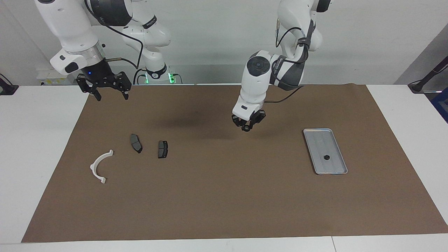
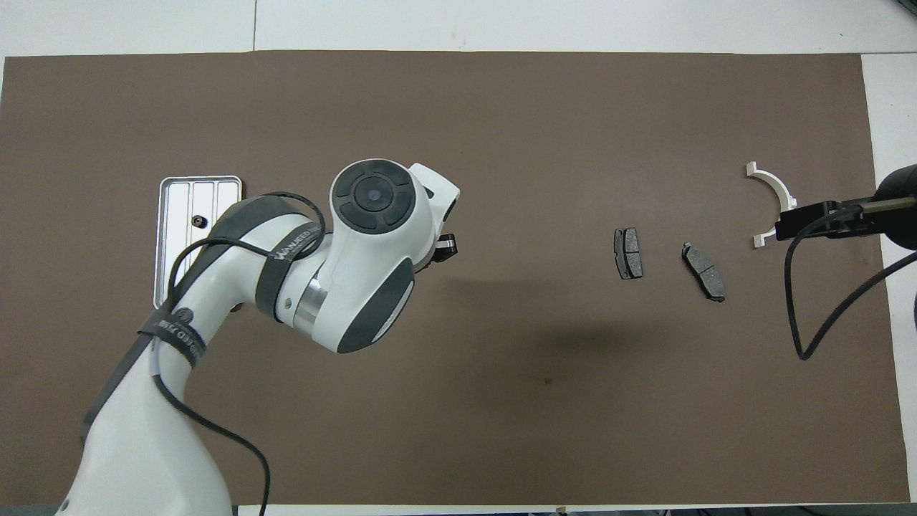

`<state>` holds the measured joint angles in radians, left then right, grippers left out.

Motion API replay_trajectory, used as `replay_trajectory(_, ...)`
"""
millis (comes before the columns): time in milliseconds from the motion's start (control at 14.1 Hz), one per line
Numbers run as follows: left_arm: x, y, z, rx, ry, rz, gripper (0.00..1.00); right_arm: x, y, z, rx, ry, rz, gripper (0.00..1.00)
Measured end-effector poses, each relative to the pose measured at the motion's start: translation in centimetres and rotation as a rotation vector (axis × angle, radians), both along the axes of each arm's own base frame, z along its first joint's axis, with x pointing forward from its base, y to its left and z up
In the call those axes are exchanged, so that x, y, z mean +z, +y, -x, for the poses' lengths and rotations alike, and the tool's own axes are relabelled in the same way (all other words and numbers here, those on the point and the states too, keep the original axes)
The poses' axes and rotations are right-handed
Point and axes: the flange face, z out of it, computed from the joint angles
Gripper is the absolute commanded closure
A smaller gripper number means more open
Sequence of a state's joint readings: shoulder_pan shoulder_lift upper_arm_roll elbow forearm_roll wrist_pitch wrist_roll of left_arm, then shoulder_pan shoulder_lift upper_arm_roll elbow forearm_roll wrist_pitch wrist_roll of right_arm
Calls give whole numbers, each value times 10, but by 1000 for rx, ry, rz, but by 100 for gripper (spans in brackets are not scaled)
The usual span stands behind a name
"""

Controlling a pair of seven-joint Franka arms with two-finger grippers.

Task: Place bearing gear from tray to pile
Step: 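Lift the bearing with the left gripper and carry it to the table center, then release the bearing with the left gripper while the right gripper approaches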

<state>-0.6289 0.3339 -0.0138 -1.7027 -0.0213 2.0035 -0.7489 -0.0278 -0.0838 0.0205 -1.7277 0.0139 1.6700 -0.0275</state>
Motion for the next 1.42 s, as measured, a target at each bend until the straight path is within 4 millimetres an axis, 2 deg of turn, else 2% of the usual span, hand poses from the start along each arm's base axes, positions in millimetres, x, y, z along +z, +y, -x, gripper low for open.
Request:
replay_trajectory(142,-28,-15,-11,9,-13,8,100,0,0,0,0,0,0,0)
replay_trajectory(284,-49,-21,-19,22,-53,20,100,0,1,0,2,0,0,0)
replay_trajectory(426,-69,-20,-15,25,-59,10,100,0,4,0,8,0,0,0)
replay_trajectory(994,-95,-23,4,5,-70,-24,98,-1,5,0,9,3,0,0)
replay_trajectory(1065,-96,-23,5,5,-71,-24,72,-1,5,0,9,3,0,0)
replay_trajectory(1135,-95,-22,5,5,-72,-25,17,-1,5,0,9,3,0,0)
replay_trajectory(1206,-95,-22,4,5,-73,-25,0,-1,5,0,9,3,0,0)
replay_trajectory(1419,-94,-20,3,-10,-88,-43,0,-1,5,0,9,1,0,0)
